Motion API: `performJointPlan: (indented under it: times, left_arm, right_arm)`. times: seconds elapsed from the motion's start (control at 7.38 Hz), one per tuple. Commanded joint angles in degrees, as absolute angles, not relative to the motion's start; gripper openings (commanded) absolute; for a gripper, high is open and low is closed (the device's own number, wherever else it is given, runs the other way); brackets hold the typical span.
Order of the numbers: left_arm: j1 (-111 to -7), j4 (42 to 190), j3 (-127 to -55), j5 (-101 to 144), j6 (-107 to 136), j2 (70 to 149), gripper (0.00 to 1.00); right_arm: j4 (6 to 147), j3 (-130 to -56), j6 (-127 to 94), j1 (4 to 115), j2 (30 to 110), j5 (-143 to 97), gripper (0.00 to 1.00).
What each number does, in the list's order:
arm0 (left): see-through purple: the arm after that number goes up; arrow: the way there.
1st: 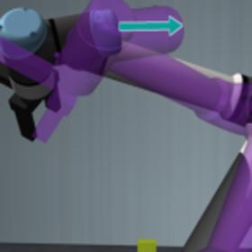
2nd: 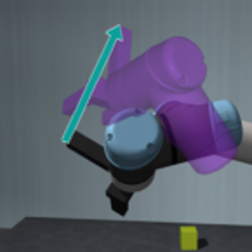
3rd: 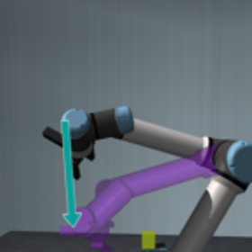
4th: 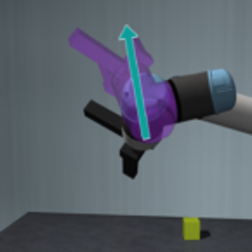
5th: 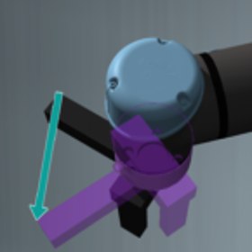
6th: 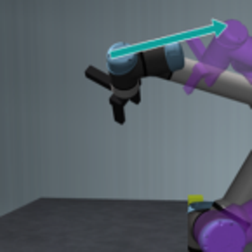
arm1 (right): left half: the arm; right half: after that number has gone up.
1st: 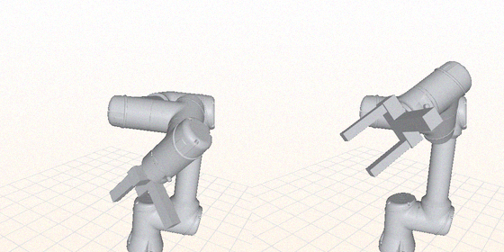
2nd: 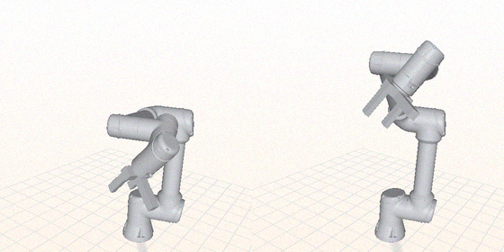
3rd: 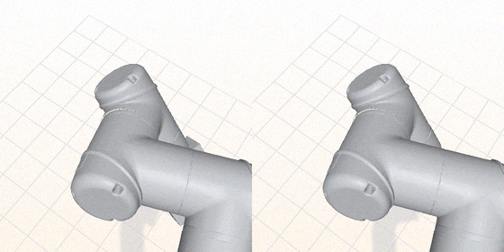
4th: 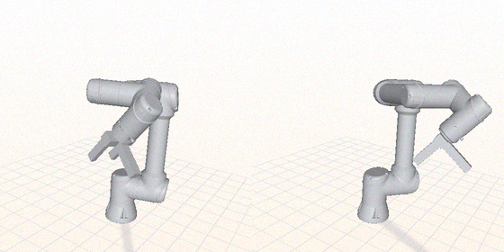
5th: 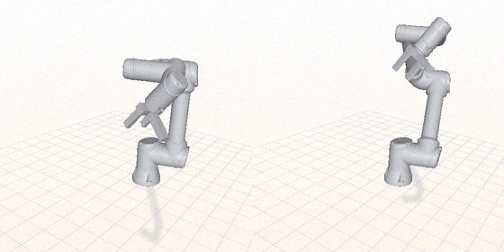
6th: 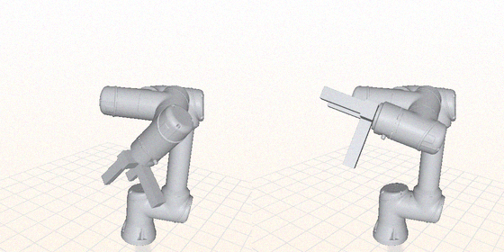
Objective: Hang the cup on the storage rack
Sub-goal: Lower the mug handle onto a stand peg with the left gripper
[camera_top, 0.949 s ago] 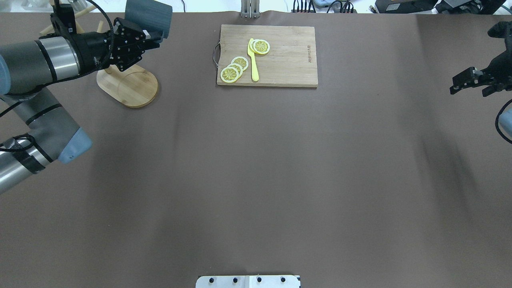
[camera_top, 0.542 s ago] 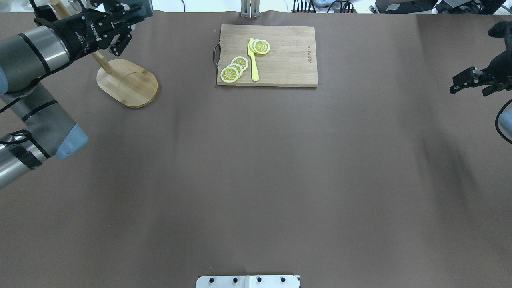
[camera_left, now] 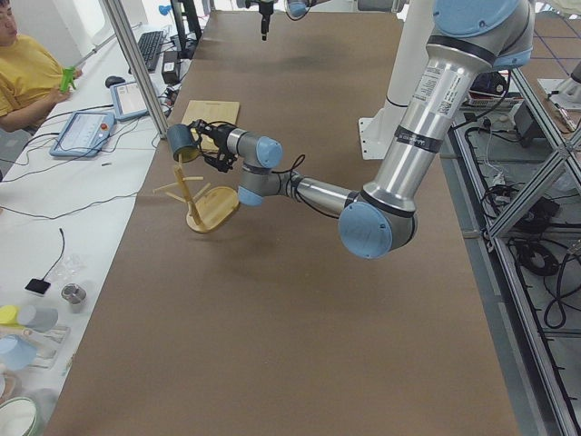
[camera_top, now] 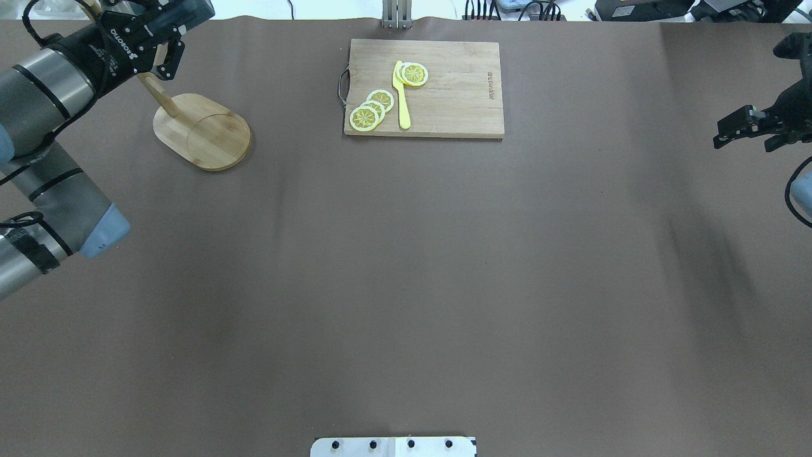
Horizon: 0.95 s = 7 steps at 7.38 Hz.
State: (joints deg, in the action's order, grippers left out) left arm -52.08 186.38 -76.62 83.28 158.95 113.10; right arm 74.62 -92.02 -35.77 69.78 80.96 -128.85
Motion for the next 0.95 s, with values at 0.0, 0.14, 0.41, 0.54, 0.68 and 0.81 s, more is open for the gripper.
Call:
performJointPlan:
  times: [0.0,0.14,0.41,0.54,0.68,0.81]
  left_arm:
    - [-52.5,188.4,-75.4,82.5,161.1,112.2,0.0]
    - [-52.5,191.0,-74.2,82.5,161.1,111.7,0.0]
    - [-52.4,194.5,-71.7,82.8,160.7,111.0,0.37]
    - [-52.4,194.8,-71.3,83.0,160.4,110.9,0.74]
    - [-52.3,194.9,-71.2,83.0,158.6,110.9,0.98]
    - [-52.4,195.1,-71.4,83.5,157.1,110.9,0.98]
  right_arm:
    - [74.6,-92.0,-35.9,69.8,81.2,-128.8,1.0]
    - [74.6,-92.1,-35.8,69.8,81.2,-128.8,1.0]
    - [74.6,-92.1,-35.9,69.8,81.2,-128.8,1.0]
    - [74.6,-92.1,-35.9,69.8,81.0,-128.8,1.0]
    - [74.6,-92.0,-35.9,69.7,81.0,-128.8,1.0]
    - [74.6,-92.2,-36.1,69.7,81.0,-128.8,1.0]
